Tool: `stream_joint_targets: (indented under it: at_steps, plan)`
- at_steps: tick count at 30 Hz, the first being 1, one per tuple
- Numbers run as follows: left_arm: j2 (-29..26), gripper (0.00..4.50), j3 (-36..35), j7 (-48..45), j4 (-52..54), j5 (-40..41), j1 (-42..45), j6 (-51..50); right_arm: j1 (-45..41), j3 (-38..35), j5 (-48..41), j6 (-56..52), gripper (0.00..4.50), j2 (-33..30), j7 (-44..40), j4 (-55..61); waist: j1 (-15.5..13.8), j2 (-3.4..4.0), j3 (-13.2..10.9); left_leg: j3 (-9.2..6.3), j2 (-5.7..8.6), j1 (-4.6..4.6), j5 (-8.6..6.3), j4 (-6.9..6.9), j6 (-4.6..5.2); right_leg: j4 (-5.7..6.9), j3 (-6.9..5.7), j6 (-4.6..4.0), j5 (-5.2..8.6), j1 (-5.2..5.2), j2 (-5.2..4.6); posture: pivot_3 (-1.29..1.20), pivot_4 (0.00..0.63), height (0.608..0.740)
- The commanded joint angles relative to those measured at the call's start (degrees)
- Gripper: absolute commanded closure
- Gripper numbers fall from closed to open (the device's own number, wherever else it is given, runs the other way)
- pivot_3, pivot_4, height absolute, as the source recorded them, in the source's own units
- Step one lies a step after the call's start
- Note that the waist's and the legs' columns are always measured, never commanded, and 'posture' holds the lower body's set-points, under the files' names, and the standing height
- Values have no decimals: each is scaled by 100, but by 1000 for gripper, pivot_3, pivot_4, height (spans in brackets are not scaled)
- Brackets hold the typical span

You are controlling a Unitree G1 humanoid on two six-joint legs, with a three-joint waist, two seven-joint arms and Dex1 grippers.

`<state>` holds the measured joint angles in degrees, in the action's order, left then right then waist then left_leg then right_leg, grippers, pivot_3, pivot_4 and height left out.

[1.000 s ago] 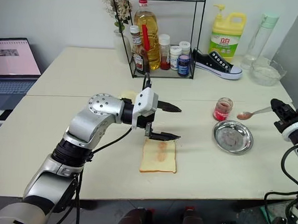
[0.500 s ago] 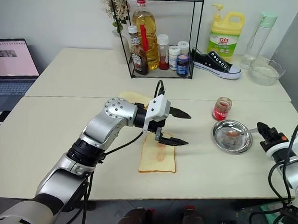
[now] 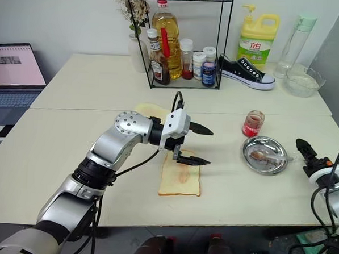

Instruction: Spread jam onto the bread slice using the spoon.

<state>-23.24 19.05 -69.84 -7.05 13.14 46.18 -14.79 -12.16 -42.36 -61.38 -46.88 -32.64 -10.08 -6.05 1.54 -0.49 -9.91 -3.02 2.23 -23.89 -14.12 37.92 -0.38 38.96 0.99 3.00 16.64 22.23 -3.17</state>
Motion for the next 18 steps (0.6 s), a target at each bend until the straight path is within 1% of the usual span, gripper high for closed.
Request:
stream_joint_targets:
  at_steps: [1,3,4,6,7,9,11,12,14,16,18]
  plan:
    - [-368,0,-346,-101,249,90,-73,-38,64,32,358,81,57,-873,-598,403,1,6,2,0,0,0,0,-1,0,0,0,0,0,0,0,0,150,740]
    - [-640,0,-513,-184,308,183,-142,-156,228,387,617,17,57,-1421,-1152,715,7,7,1,1,-1,0,0,-2,0,0,-1,0,0,2,1,0,150,740]
    - [-888,0,-683,-240,346,280,-180,-337,425,743,851,50,57,-1879,-1673,1092,25,8,0,-2,-4,0,0,-1,1,-2,-3,1,1,1,4,0,150,740]
    - [-1231,0,-900,-308,402,401,-237,-588,695,1195,1163,163,57,-2456,-2413,1558,49,10,0,1,-5,2,-1,-5,1,-1,0,2,1,3,5,0,150,740]
    - [-1488,0,-1006,-382,410,445,-280,-748,763,1413,1258,198,57,-2728,-2763,1789,59,9,0,1,-10,3,-1,-2,1,-1,0,2,1,3,10,0,150,740]
    - [-1837,0,-1131,-459,448,462,-371,-884,794,1657,1348,233,57,-3027,-3212,2054,61,5,-2,-4,-19,4,-1,-2,1,-2,-6,2,1,1,17,0,150,740]
    - [-2089,0,-1203,-509,497,461,-460,-926,761,1798,1383,223,57,-3180,-3525,2235,24,2,-4,-7,-18,4,-1,-1,1,-4,-9,2,2,-2,15,0,150,740]
    - [-2304,0,-1318,-557,530,494,-529,-1038,691,1938,1345,187,57,-3311,-3760,2430,7,0,-6,-7,-13,3,-1,1,1,-5,-10,3,2,-3,11,0,150,740]
    - [-2956,0,-1675,-763,685,688,-745,-1543,382,2326,1122,16,57,-3594,-4267,2884,10,-2,-23,-5,-3,1,-1,4,1,-4,-7,4,2,-2,0,0,150,740]
    - [-3445,0,-1923,-919,864,809,-1067,-1718,176,2604,1059,-40,57,-3684,-4532,3119,11,-15,-33,-9,-7,0,-1,3,1,-3,-8,4,2,2,1,0,150,740]
    - [-3809,0,-2236,-956,1095,873,-1536,-1685,-51,2964,1235,70,57,-3566,-4593,3208,11,-22,-37,-15,-15,0,-1,2,0,-6,-14,4,3,0,1,0,150,740]
